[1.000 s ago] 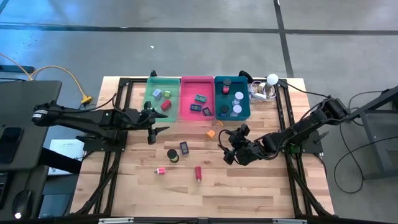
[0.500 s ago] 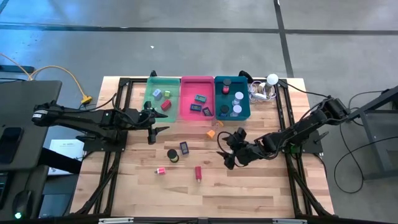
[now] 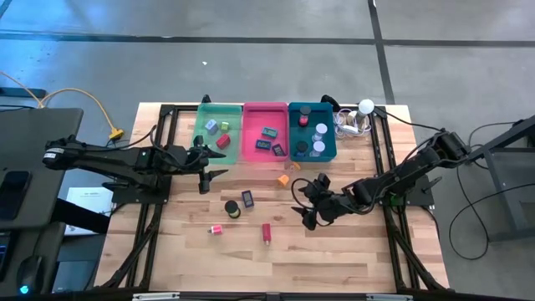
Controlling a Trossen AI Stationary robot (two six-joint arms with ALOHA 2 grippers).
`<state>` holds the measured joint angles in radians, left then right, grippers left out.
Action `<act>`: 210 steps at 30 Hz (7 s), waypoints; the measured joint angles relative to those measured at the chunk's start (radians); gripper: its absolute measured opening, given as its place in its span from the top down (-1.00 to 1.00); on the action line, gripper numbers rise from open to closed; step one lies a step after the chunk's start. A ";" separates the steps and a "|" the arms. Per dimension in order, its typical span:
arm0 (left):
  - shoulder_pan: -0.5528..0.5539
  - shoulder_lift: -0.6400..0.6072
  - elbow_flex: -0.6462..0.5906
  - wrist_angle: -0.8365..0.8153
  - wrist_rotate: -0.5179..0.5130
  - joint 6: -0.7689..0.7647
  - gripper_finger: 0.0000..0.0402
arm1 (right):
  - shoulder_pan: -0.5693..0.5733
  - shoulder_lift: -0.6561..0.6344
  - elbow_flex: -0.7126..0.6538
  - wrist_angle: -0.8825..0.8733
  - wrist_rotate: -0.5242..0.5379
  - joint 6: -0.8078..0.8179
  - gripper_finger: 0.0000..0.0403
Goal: Pick & Place Office items
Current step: Put the yellow hourglass into the blue bin
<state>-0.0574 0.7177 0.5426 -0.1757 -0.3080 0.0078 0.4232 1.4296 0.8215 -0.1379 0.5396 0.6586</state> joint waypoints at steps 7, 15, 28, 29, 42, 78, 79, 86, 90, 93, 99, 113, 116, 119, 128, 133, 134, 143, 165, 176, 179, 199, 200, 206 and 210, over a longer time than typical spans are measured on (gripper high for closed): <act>0.000 0.000 0.000 0.000 0.001 0.000 -0.13 | 0.000 0.000 0.000 0.000 0.000 0.000 -0.57; 0.000 0.000 0.000 -0.001 0.003 0.000 -0.13 | 0.000 -0.004 0.000 0.107 -0.039 0.157 -0.57; 0.000 0.000 0.000 0.004 0.002 0.000 -0.13 | 0.009 -0.017 0.000 0.205 -0.231 0.178 -0.57; 0.000 0.000 0.000 0.004 0.002 0.000 -0.13 | 0.009 -0.017 0.000 0.205 -0.232 0.178 -0.57; 0.000 0.000 0.000 0.005 0.002 0.000 -0.13 | -0.002 -0.016 0.000 0.237 -0.201 0.048 -0.57; -0.061 0.000 0.001 0.116 0.111 -0.248 -0.13 | -0.212 -0.016 0.108 0.061 -0.288 -0.510 -0.57; -0.066 0.000 0.001 0.116 0.111 -0.252 -0.13 | -0.228 -0.016 0.127 0.007 -0.288 -0.527 -0.57; -0.098 0.000 0.001 0.116 0.111 -0.248 -0.13 | -0.294 -0.016 0.204 -0.266 -0.364 -0.671 -0.57; -0.099 0.000 0.001 0.116 0.111 -0.233 -0.13 | -0.328 0.003 0.204 -0.326 -0.402 -0.689 -0.57; -0.099 0.000 0.001 0.116 0.111 -0.214 -0.13 | -0.364 0.029 0.206 -0.314 -0.410 -0.723 -0.57; -0.098 0.001 0.000 0.115 0.111 -0.252 -0.13 | -0.377 0.136 0.206 -0.250 -0.418 -0.871 -0.57; -0.099 0.135 0.001 0.134 0.113 -0.290 -0.13 | -0.351 0.329 0.204 -0.184 -0.308 -0.945 -0.48; -0.100 0.178 0.000 0.158 0.113 -0.290 -0.13 | -0.352 0.344 0.204 -0.174 -0.233 -0.992 -0.48; -0.101 0.215 0.000 0.195 0.115 -0.285 -0.13 | -0.352 0.345 0.205 -0.152 -0.204 -1.041 -0.49; -0.102 0.280 0.002 0.318 0.115 -0.266 -0.13 | -0.375 0.363 0.204 -0.131 -0.259 -1.075 -0.49; -0.102 0.298 -0.001 0.343 0.115 -0.268 -0.13 | -0.382 0.401 0.203 -0.104 -0.260 -1.104 -0.49; -0.103 0.305 -0.001 0.353 0.114 -0.268 -0.13 | -0.382 0.410 0.203 -0.094 -0.259 -1.114 -0.49; -0.105 0.315 0.000 0.359 0.126 -0.270 -0.13 | -0.385 0.442 0.205 -0.022 -0.278 -1.077 -0.47; -0.105 0.315 0.000 0.358 0.130 -0.270 -0.13 | -0.370 0.445 0.205 -0.056 -0.219 -1.064 0.05; -0.105 0.315 0.000 0.358 0.130 -0.270 -0.13 | -0.281 0.446 0.212 -0.004 0.057 -1.070 0.06; -0.105 0.315 0.000 0.357 0.130 -0.270 -0.13 | -0.244 0.444 0.255 0.001 0.184 -1.053 0.06; -0.105 0.315 0.000 0.357 0.190 -0.270 -0.13 | -0.170 0.276 0.443 -0.082 0.993 -1.123 0.09; -0.105 0.315 0.000 0.357 0.190 -0.270 -0.13 | -0.169 0.253 0.444 -0.086 1.015 -1.131 0.08; -0.105 0.315 0.000 0.360 0.190 -0.270 -0.13 | -0.186 0.080 0.441 -0.138 1.026 -1.129 0.07; -0.105 0.315 0.000 0.360 0.190 -0.270 -0.13 | -0.258 -0.068 0.442 -0.170 0.887 -1.028 0.09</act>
<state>-0.1623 1.0325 0.5430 0.1844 -0.1184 -0.2623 0.1652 1.3619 1.2633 -0.3084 1.4271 -0.3691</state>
